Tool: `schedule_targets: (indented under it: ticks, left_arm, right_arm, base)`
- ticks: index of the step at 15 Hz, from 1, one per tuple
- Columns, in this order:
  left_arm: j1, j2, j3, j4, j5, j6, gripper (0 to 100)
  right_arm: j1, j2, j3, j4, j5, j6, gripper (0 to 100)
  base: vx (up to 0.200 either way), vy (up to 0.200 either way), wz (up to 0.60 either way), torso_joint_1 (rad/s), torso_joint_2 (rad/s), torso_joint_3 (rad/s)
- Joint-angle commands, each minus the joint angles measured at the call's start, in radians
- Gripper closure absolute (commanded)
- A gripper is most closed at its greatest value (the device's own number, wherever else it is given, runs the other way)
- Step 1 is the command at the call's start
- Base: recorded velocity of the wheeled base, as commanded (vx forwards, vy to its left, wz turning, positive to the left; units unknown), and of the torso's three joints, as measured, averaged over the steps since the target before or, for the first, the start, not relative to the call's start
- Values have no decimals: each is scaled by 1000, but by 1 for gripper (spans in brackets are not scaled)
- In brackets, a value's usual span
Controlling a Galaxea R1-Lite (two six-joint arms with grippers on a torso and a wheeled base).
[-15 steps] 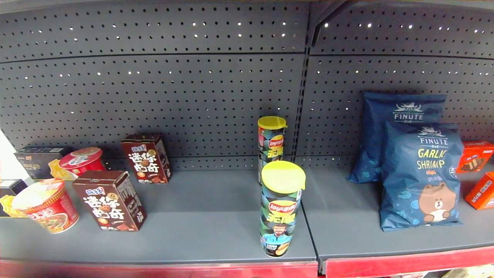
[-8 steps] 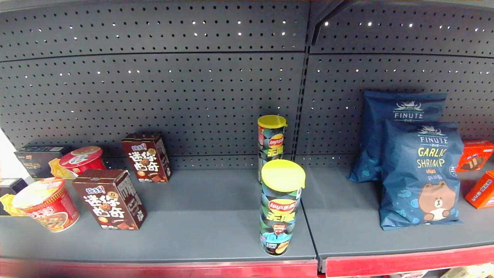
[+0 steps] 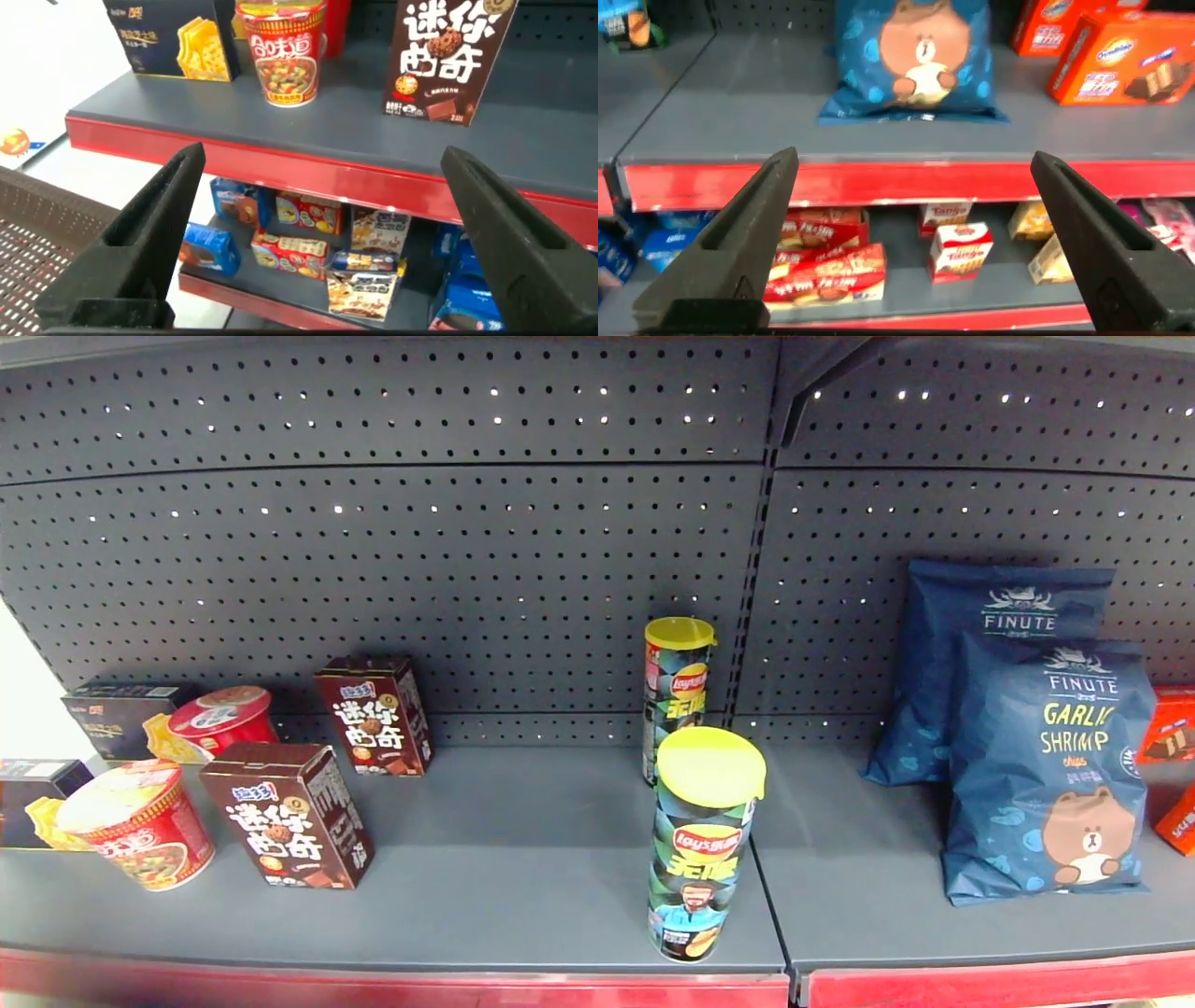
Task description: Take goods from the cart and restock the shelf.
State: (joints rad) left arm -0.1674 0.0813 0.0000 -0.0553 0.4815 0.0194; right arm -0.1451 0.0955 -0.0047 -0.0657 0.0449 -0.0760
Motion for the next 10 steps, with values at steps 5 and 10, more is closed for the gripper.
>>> schedule_targets:
  ticks: [5,10]
  left_arm:
    - [-1,5,0,2,0,4,0]
    - [-1,5,0,2,0,17,0]
  right_arm:
    - [-1,4,0,0,12,-2,0]
    - [-1,4,0,0,12,-2,0]
  base:
    - [0,0,0,0,0,0]
    - [0,-80,0,1,1,1]
